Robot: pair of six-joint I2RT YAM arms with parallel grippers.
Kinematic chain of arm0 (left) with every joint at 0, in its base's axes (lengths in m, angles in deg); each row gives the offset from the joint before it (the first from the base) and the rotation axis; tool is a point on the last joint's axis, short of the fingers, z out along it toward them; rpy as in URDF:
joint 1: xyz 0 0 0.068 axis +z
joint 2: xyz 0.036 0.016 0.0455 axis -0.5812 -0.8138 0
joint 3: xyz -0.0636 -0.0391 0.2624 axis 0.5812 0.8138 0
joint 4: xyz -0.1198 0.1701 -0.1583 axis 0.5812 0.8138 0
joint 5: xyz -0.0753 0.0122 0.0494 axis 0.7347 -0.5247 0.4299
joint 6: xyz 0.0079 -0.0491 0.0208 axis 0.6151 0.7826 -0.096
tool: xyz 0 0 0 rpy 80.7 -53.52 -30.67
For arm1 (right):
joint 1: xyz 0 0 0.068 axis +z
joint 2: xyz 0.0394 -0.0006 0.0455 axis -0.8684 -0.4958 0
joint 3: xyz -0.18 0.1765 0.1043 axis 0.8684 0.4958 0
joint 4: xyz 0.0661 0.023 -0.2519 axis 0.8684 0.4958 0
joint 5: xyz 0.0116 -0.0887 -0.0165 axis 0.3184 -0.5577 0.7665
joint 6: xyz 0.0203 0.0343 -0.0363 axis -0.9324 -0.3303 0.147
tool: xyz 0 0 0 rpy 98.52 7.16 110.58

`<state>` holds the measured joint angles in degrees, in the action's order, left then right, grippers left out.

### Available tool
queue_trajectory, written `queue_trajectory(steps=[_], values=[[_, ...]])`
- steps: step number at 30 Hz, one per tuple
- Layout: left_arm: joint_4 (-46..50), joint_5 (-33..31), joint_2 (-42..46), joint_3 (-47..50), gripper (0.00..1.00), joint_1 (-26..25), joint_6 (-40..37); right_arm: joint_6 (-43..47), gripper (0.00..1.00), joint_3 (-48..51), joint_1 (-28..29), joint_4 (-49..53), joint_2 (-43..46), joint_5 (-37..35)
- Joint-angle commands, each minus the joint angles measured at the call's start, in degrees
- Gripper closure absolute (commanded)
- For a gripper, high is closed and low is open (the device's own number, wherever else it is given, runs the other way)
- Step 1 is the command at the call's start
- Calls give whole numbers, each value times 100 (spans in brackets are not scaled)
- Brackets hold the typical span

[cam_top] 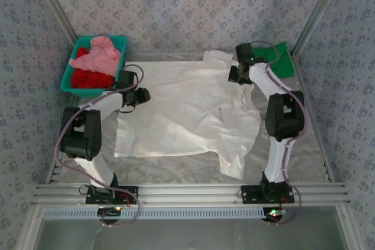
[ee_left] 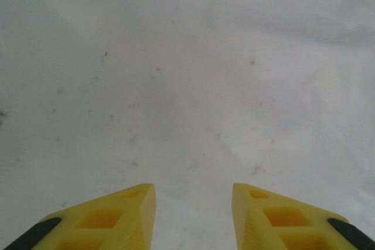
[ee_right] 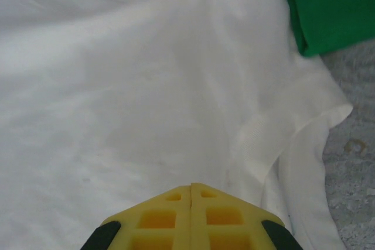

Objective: Fold and stack the t-shirts

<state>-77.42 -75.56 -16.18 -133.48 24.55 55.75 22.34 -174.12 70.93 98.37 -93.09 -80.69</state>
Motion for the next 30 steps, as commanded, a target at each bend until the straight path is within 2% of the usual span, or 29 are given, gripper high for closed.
queue_trajectory(steps=[1, 13, 20, 25, 29, 30], values=[[-87, 147, -324, -210, 62, 13, -46, -27, 100, 13, 19, 198, -388, -337], [-408, 93, -1318, -580, 62, 153, 163, -260, 100, -1030, -104, 536, -1748, -116], [-712, 149, -1640, -861, 62, 334, 379, -243, 100, -2716, -241, 950, -2858, 441], [-690, 47, -1387, -870, 59, 384, 415, -192, 100, -4026, -211, 1307, -3363, 683], [-375, -186, -727, -814, 55, 386, 256, -202, 99, -4309, -216, 1554, -3191, 786], [-327, -207, -481, -733, 55, 385, 230, -205, 95, -4259, -215, 1581, -3038, 816]])
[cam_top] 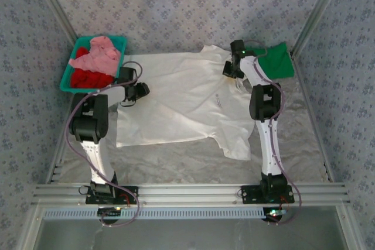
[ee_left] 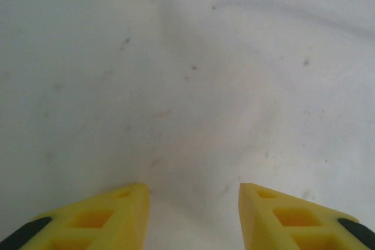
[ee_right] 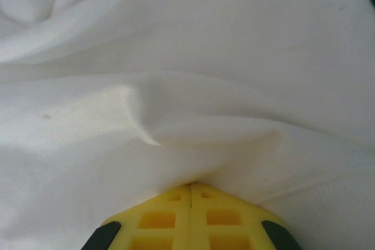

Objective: Fold and stack the t-shirts

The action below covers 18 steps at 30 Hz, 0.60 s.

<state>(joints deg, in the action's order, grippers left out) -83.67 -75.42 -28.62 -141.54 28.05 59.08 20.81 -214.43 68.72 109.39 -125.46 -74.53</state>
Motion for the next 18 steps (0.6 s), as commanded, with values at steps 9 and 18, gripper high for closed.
queue_trajectory(steps=[9, 18], values=[[1454, -333, 3110, 1521, 42, 40, -183, 6, 57, 3001, 109, -1177, 3246, 541], [2688, -131, 4732, 3090, 38, 894, 431, 344, 45, 7355, 635, -3422, 6178, -286]])
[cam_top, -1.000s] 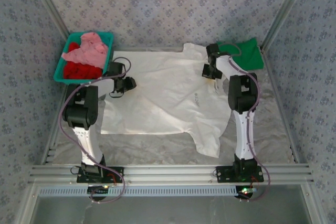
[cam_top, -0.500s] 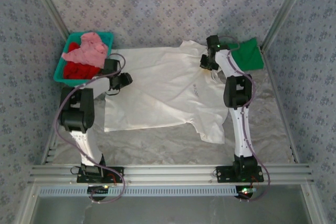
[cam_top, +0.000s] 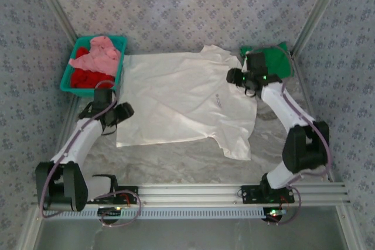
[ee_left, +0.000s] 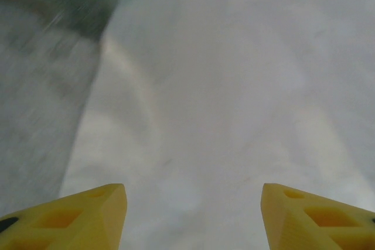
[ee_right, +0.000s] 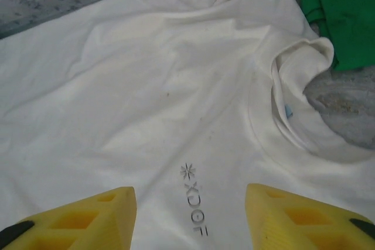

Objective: Fold and stack the t-shirts

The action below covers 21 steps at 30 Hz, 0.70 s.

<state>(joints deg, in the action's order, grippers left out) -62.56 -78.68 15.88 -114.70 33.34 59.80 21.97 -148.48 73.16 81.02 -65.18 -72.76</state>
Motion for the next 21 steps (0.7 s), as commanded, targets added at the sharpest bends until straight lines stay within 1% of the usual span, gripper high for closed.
queue_trajectory(steps=[1, 3, 7, 8, 9, 12, 14, 17, 18, 21], values=[[478, 373, 340, 585, 38, 529, 499, 232, 46, 994, 268, -617, 322, -568], [401, 774, 249, 805, 38, 791, 684, 185, 46, 1493, 421, -696, 715, -814], [745, 721, -91, 772, 38, 791, 650, 130, 45, 2237, 697, -948, 1374, -1272], [807, 661, -149, 782, 38, 794, 617, 111, 42, 2361, 740, -994, 1500, -1401], [860, 632, -177, 799, 38, 794, 601, 126, 42, 2471, 759, -1059, 1580, -1461], [937, 375, -93, 880, 39, 728, 618, 112, 42, 2604, 795, -1103, 1603, -1719], [1028, 267, -90, 839, 41, 682, 636, 93, 42, 2650, 802, -1171, 1562, -1737], [1149, -45, -69, 707, 41, 450, 621, 119, 42, 2663, 843, -1237, 1477, -1749], [1323, -111, -102, 686, 41, 409, 599, 111, 42, 2676, 862, -1251, 1462, -1794], [1224, -83, -211, 763, 42, 381, 600, 111, 41, 2742, 880, -1313, 1432, -1831]])
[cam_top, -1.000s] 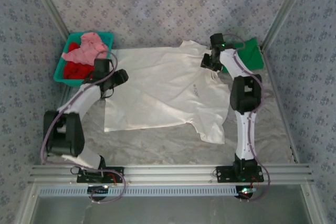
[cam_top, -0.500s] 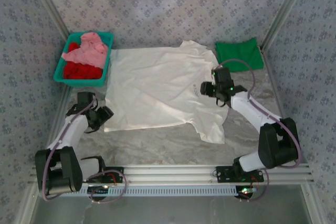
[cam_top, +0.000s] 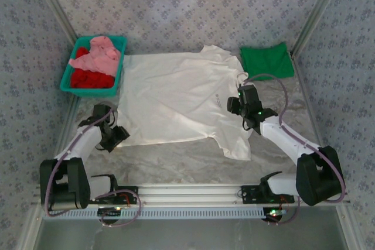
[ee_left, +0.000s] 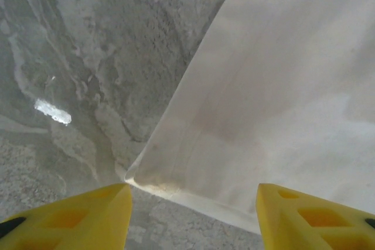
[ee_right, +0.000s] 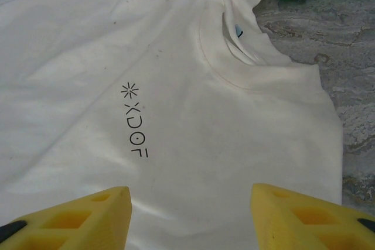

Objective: Fold and stack the t-shirts

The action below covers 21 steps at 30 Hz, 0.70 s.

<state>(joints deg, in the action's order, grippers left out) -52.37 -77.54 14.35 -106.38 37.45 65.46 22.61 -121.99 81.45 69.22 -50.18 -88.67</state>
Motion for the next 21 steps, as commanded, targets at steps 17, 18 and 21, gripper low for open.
queue_trajectory(steps=[17, 18, 21], values=[[-471, -391, -628, -144, 95, 20, -403, -760, 38, 630, 147, 1052, 722, -187], [-446, -391, -580, -162, 96, 43, -412, -957, 38, 590, 137, 1361, 727, -128], [-360, -388, -415, -208, 99, 121, -446, -1459, 38, 488, 103, 2250, 770, 235]])
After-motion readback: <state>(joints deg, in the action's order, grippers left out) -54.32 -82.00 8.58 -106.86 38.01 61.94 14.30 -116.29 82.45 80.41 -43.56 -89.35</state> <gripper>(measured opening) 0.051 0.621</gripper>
